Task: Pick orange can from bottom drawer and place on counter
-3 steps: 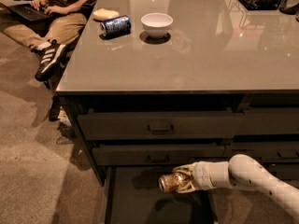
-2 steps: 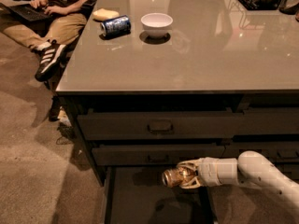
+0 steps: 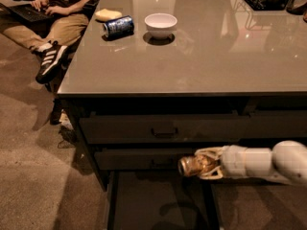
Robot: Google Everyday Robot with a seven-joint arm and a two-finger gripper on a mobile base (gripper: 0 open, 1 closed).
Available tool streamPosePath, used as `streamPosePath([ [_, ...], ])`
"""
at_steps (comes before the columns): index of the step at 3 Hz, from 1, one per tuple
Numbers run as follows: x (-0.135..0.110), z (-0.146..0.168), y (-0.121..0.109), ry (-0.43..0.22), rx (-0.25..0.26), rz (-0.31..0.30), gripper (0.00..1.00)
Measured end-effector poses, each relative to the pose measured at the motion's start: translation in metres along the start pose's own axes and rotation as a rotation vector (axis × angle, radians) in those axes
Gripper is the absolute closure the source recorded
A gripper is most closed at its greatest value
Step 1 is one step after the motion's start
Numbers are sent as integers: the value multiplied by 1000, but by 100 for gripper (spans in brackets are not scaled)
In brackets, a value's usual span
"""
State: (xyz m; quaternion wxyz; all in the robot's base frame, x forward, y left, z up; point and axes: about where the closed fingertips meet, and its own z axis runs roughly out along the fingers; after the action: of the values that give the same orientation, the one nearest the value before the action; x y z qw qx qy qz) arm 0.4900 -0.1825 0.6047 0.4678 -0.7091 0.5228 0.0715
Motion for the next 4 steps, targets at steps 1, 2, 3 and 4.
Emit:
streamPosePath([
  [1,-16,-34,-32,8,51,-20,100],
  [2,-19,-41,-38,0,65,-18,100],
  [3,-25,-47,-42,-59,95,12,100],
  [4,-51,-89,-75,-86,134,-10,100],
])
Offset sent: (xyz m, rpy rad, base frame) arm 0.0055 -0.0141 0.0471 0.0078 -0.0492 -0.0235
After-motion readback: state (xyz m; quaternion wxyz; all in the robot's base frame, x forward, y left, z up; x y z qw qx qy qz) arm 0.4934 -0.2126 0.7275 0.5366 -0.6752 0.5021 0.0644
